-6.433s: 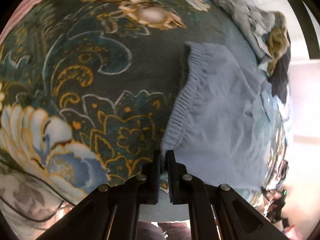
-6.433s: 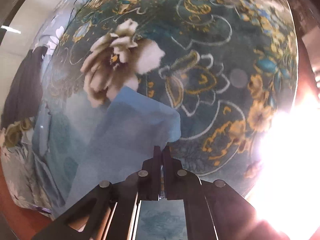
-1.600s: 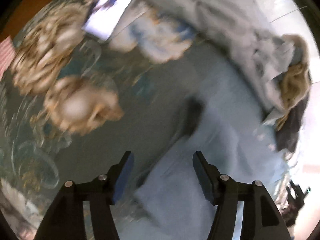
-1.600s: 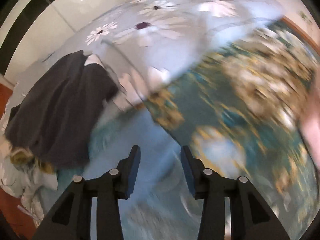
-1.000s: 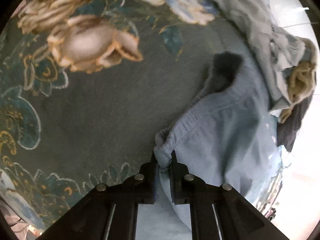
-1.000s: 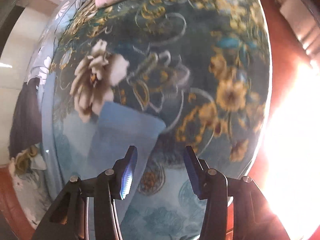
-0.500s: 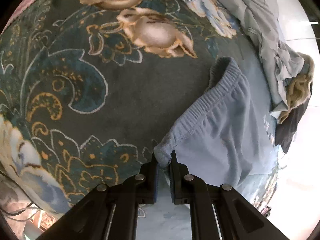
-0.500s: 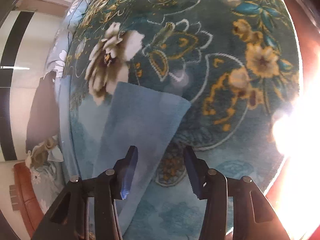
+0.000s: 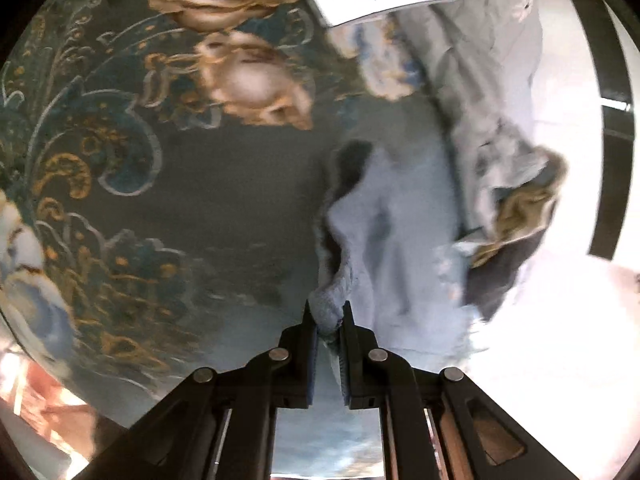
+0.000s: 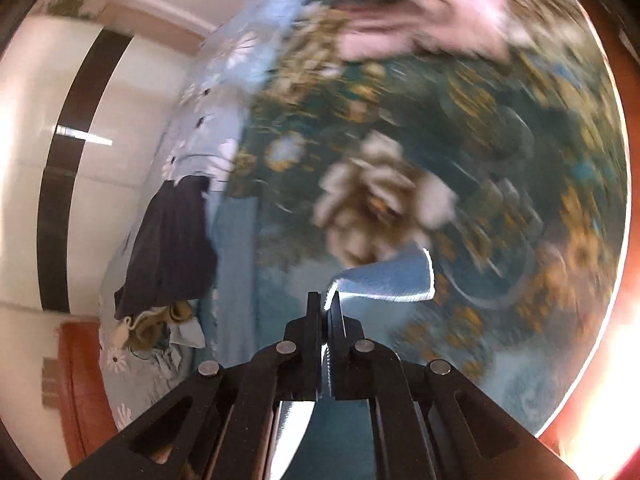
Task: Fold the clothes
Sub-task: 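Lay the folded sweatpants down and open both grippers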
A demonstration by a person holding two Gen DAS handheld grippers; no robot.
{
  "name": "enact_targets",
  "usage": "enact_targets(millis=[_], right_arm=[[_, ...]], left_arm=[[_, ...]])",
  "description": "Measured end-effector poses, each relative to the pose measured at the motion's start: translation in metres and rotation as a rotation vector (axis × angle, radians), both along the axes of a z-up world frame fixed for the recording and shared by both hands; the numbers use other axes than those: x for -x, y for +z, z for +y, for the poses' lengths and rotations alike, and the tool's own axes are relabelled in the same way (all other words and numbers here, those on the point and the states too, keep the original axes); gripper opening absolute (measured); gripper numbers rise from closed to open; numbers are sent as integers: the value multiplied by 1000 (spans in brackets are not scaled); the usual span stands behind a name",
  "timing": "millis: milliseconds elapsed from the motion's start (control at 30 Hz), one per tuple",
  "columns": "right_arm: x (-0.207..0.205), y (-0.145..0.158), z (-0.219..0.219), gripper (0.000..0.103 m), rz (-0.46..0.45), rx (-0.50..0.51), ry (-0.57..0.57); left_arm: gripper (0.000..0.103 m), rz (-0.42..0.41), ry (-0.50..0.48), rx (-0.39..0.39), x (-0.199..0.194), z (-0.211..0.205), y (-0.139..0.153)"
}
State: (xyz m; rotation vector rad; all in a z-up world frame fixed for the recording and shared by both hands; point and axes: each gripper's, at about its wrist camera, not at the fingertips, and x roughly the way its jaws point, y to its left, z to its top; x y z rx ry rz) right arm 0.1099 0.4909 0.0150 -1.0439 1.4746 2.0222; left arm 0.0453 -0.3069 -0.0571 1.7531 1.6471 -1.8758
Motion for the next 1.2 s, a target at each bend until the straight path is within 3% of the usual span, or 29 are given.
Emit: enact_targets(millis=[167,333,633,867,967,1000,1033,1067,1100,1167,1200], right_arm=[[111,8,10,2,-58,-37,121],[215,-31,8,2,-181,-7,202],[349,-102,-20,3,-349,-19,373],[387,-119,-39,4,-357,-65,539],[391,-117,-41,4,-302,-63,614],[389,-114,-40,11,-271,-50,625],[387,-111,-38,30,-241,-39,634],[382,-106,-35,39,-213,-35,635],[375,-99,-30,44,-184,-42,633],[359,-90,-20,44,-157,-72,628],[347,-89,-13,46,-159,-90,616]], left_arm=[[10,-17,161,-121,54,10,-7],[10,-81,340,-226,87,12,-39],[10,-84,383,-111,148,10,-77],[11,-81,427,-74,154,6,-100],[13,-74,418,-63,156,7,-101],[15,-69,410,-67,157,8,-100],[22,-64,402,-70,158,9,-99],[32,-51,379,-68,161,11,-94],[37,-36,351,-66,163,13,-89],[55,5,269,-38,167,19,-72],[58,29,219,-8,167,23,-61]])
